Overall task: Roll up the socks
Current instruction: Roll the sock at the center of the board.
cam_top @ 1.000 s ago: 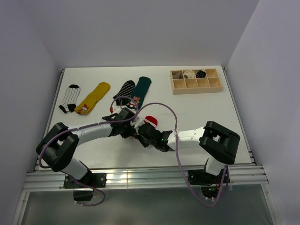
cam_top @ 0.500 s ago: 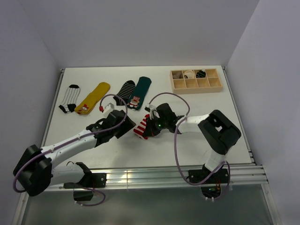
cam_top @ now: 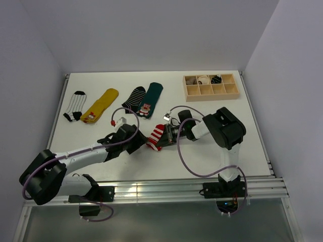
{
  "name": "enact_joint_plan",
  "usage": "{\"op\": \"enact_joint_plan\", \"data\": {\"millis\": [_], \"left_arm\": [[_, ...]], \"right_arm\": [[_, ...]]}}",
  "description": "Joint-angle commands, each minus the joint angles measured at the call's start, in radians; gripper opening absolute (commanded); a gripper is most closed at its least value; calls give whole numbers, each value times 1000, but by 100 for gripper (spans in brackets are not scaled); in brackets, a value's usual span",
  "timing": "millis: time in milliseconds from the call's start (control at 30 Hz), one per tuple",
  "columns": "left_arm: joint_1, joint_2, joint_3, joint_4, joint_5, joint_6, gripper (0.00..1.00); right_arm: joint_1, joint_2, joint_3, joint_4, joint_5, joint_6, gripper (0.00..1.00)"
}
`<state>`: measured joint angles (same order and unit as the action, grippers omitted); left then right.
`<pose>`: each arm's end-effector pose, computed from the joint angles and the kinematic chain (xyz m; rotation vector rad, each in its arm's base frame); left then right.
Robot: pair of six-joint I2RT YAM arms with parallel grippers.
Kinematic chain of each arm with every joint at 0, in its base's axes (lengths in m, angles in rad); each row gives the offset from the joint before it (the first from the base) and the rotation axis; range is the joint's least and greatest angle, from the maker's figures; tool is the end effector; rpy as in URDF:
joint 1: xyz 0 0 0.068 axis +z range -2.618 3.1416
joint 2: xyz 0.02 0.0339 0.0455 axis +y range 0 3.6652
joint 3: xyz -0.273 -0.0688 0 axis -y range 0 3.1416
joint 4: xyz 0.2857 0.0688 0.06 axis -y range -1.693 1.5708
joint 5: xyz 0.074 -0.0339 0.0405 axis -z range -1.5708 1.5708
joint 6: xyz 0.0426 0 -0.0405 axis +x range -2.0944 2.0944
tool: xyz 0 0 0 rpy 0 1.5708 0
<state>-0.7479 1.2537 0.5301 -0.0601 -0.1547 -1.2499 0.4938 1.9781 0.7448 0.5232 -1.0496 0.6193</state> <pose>0.2031 -0.1795 0.1467 -0.6948 2.3876 -0.7635 0.2921 0.1992 0.0524 -0.4804 2.4070 1.7413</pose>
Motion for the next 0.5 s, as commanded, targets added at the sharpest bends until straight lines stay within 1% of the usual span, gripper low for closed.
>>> {"op": "enact_joint_plan", "data": {"millis": [0,167,333,433,467], "left_arm": [[-4,38,2,106,41,-14,70],[-4,110,11,152,41,-23,68],[-2,187,39,152,43,-28,65],[-2,214,34,157,26,-46,62],[-2,220,28,163,23,-51,59]], "right_arm": [[-21,54,-30,37,-26,70,0],[-26,70,-18,-2,-12,54,0],[-34,94,-7,-26,-4,46,0],[-35,100,-1,-46,8,37,0],[-37,100,2,-72,23,28,0]]}}
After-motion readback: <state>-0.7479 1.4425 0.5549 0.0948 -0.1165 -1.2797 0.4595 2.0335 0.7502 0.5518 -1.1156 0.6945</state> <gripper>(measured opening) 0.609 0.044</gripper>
